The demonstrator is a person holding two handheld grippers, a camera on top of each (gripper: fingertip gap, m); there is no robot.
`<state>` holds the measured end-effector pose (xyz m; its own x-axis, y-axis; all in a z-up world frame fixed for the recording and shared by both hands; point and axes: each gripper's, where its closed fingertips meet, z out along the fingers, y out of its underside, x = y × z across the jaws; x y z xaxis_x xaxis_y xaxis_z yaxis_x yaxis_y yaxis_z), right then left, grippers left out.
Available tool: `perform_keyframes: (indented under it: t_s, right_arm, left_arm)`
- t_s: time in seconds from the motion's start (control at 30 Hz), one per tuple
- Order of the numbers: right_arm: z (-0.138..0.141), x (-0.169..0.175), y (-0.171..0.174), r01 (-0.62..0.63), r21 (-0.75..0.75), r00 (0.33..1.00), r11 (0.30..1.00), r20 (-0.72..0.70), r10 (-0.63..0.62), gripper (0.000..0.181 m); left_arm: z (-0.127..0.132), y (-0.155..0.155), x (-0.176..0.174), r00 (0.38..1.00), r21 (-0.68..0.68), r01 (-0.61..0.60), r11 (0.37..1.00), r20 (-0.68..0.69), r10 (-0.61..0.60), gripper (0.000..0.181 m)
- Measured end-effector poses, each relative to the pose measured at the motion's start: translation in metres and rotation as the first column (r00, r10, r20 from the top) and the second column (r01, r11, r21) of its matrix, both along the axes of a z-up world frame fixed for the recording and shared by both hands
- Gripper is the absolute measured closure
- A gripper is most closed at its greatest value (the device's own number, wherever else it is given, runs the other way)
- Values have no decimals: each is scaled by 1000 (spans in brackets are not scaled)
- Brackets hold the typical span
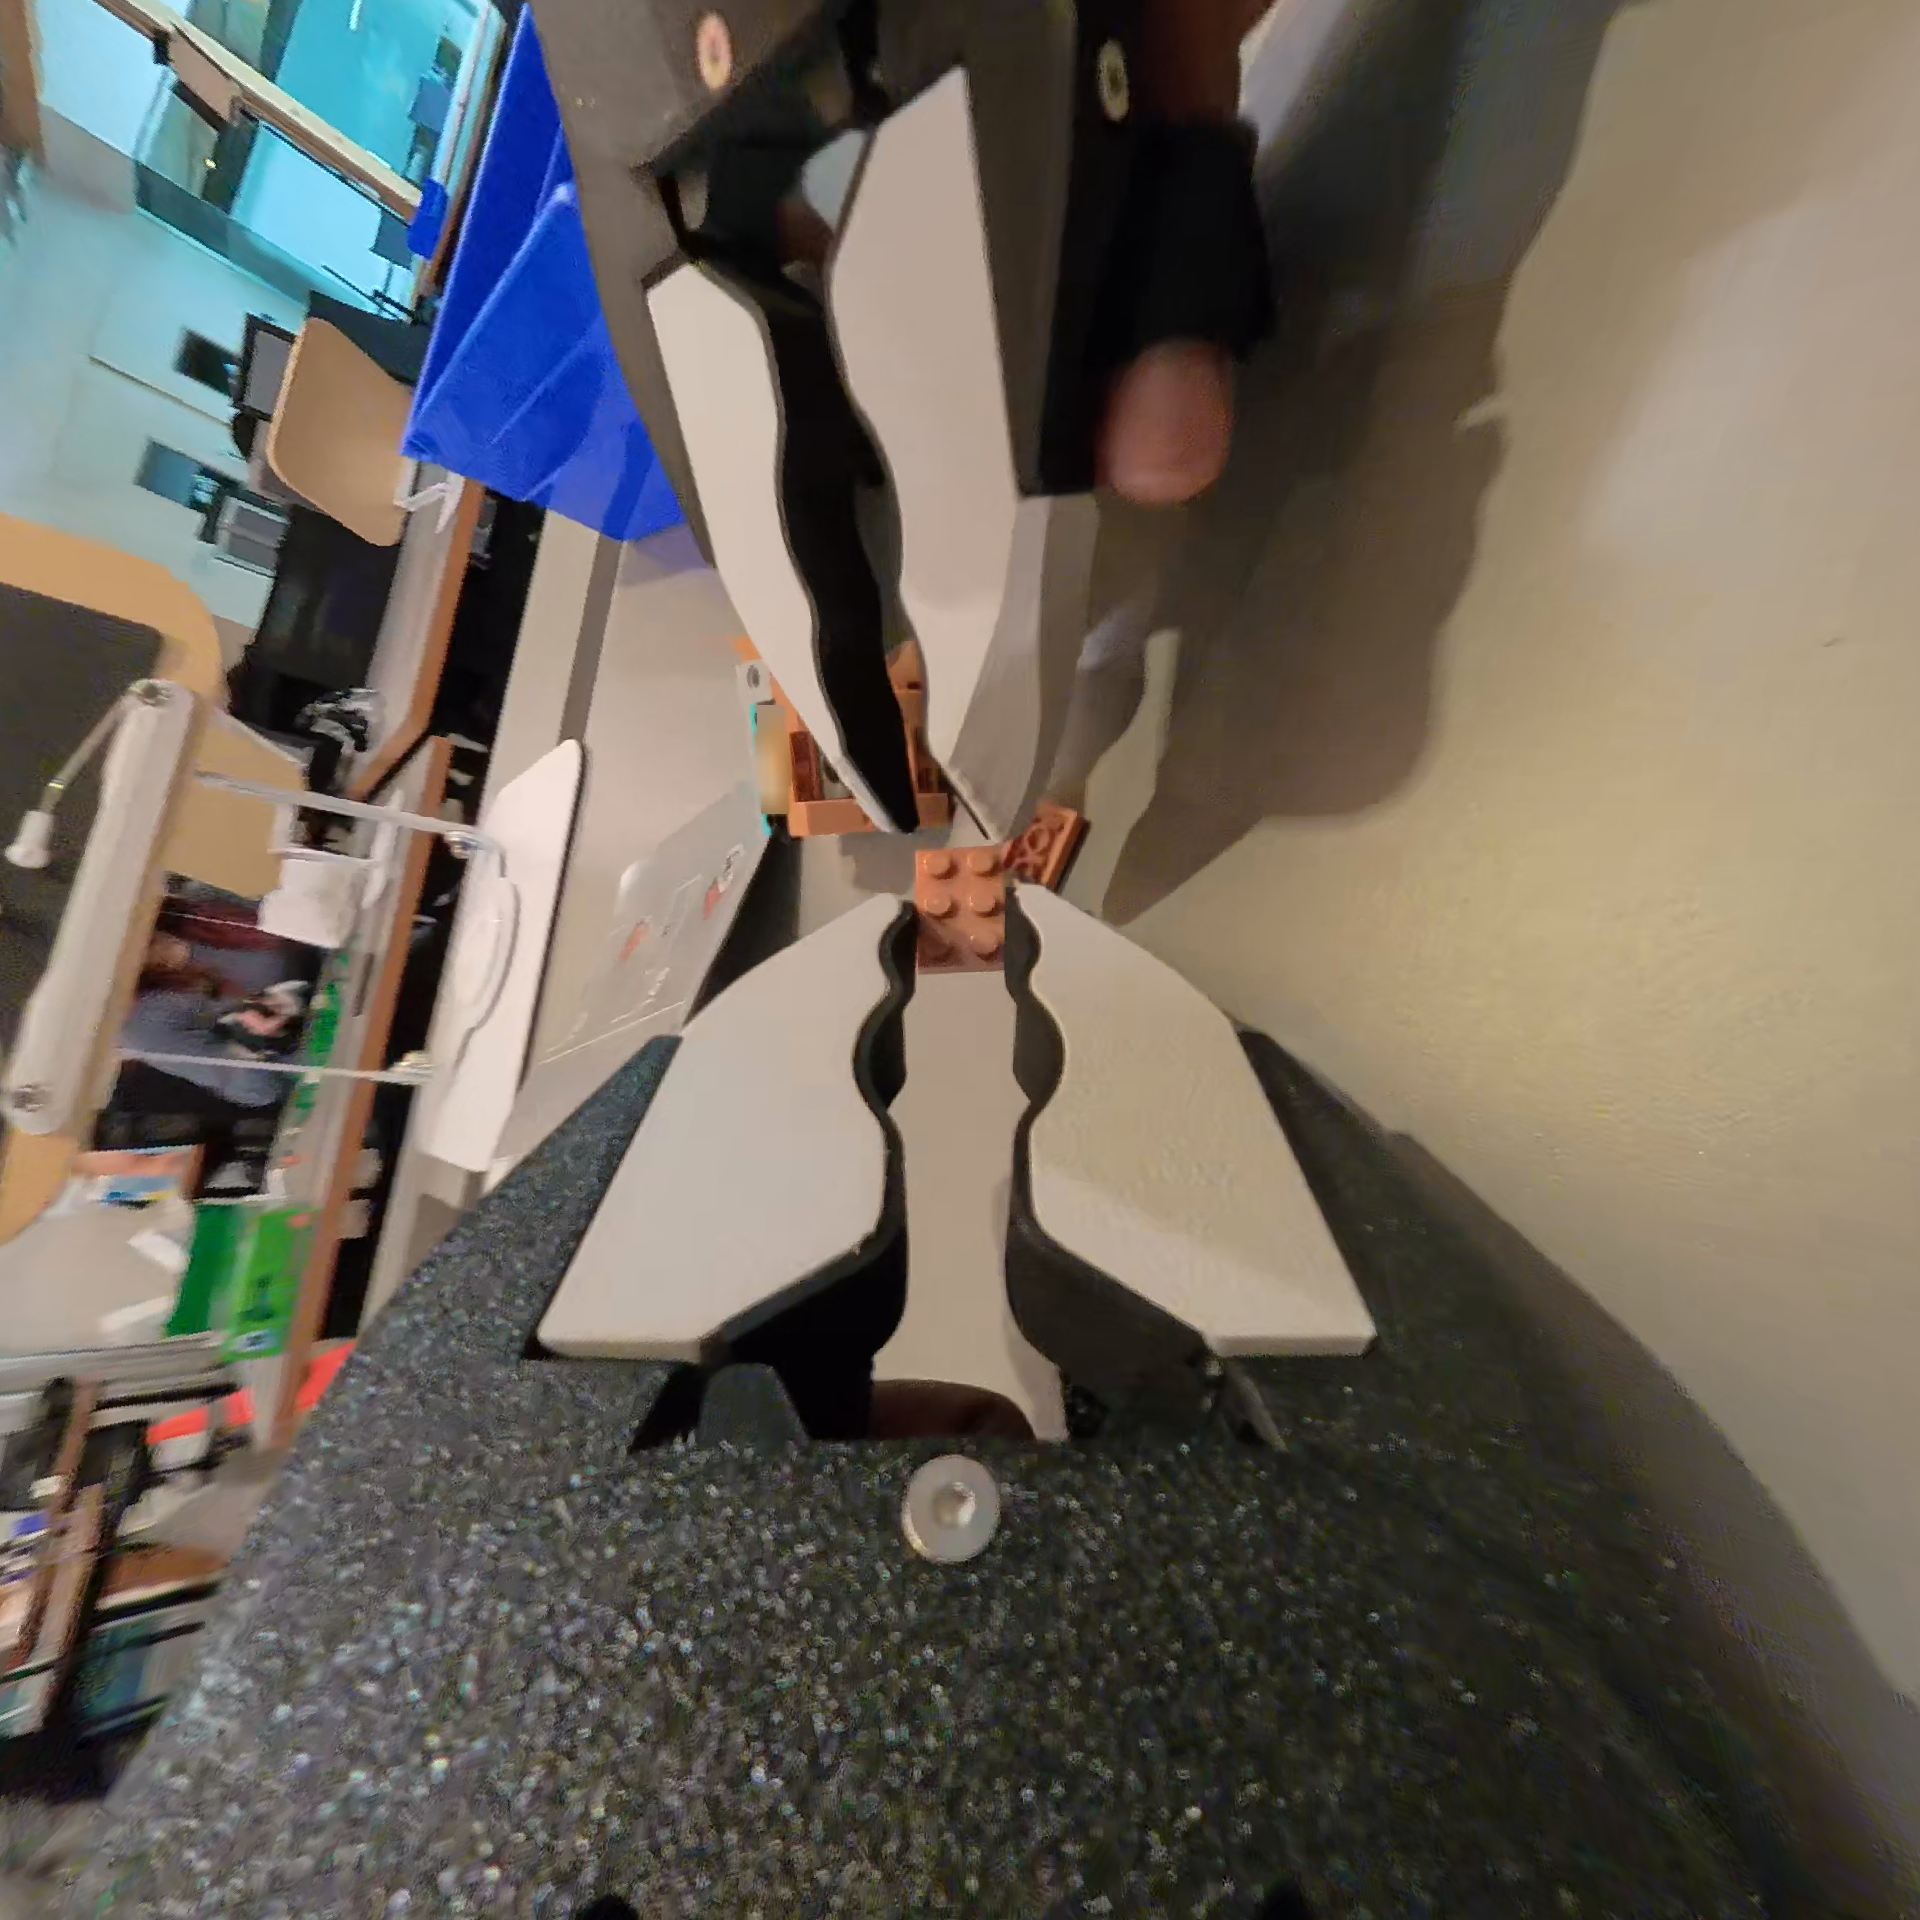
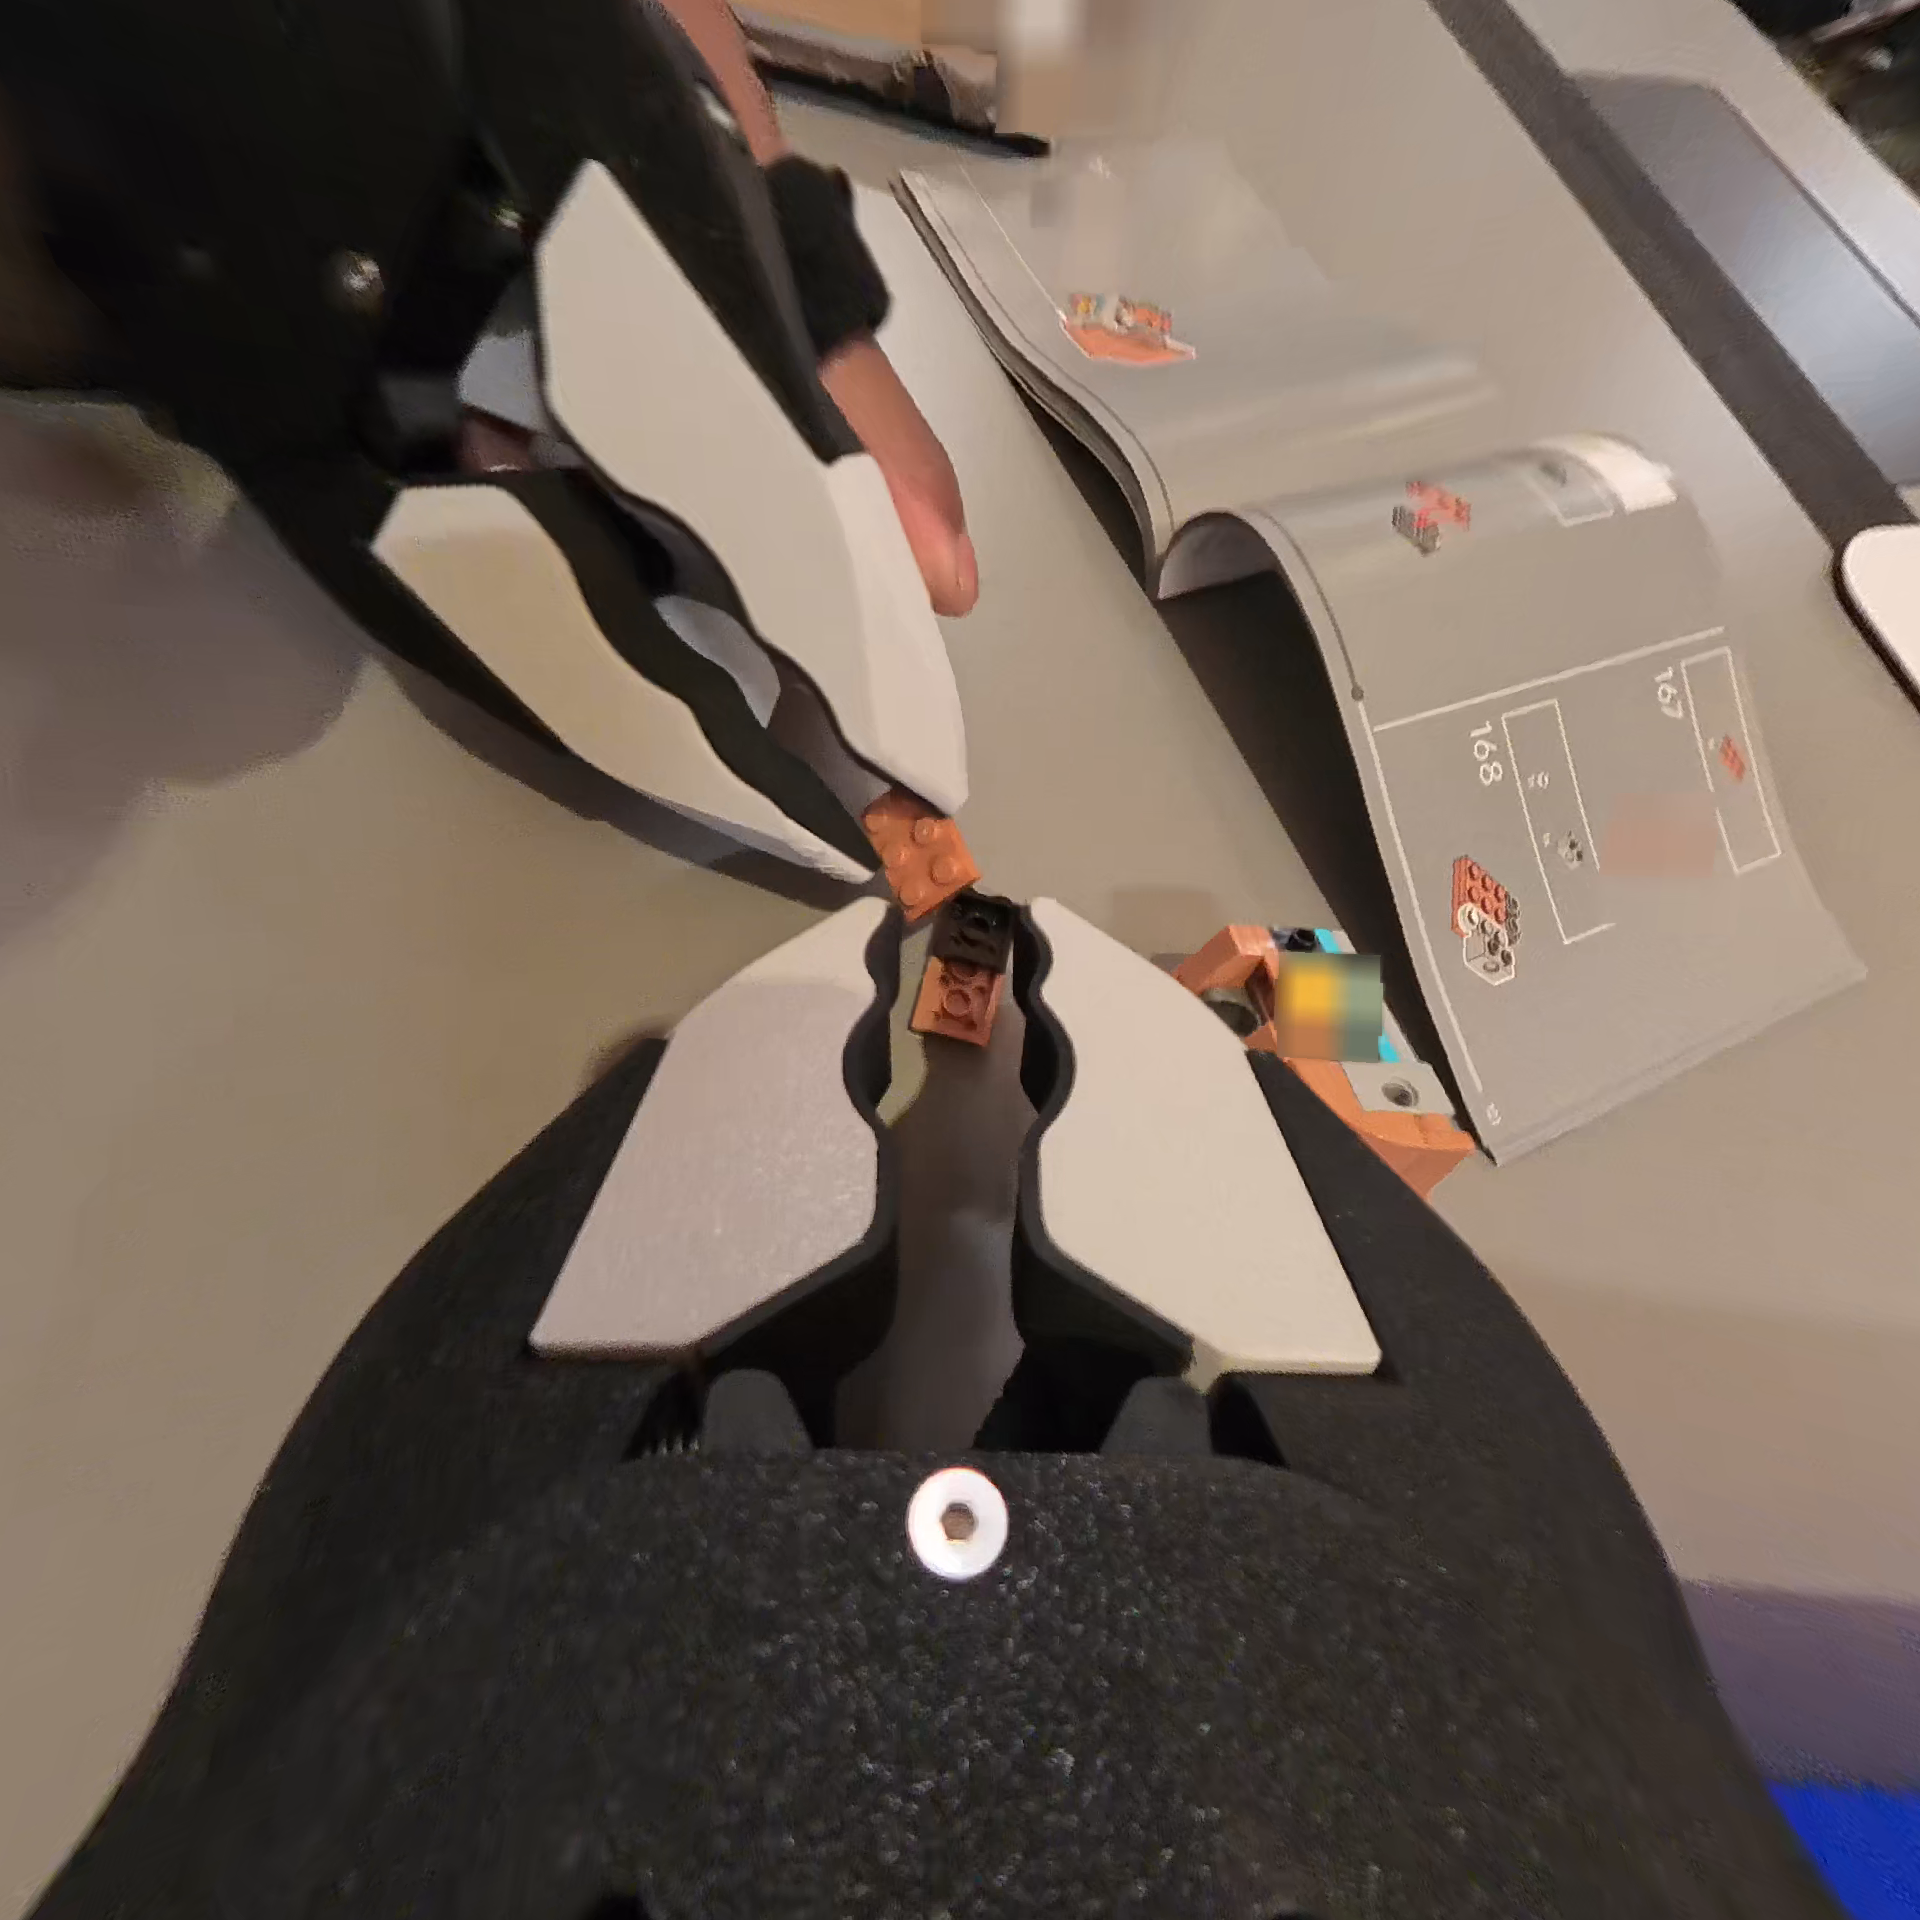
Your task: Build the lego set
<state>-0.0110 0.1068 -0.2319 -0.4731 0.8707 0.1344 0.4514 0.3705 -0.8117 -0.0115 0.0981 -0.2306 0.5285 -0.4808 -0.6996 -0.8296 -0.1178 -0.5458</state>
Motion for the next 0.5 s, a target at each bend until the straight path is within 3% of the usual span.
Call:
perform_keyframes:
  t_s: [0.17, 0.33, 0.5]
  right_arm:
    - [8, 3, -4, -57, -85, 998, 995, -25, 55, 159]
    - [21, 9, -15, -79, -340, 995, 937, 24, 93, 161]
    - [28, 12, -22, -95, -475, 990, 875, 46, 132, 168]
  left_arm:
    - [10, -2, 3, 993, 21, 35, 999, 110, -37, 165]
    - [23, -4, 8, 994, 137, 94, 986, 41, -100, 165]
    - [31, -10, 20, 984, 208, 174, 963, 13, -180, 165]
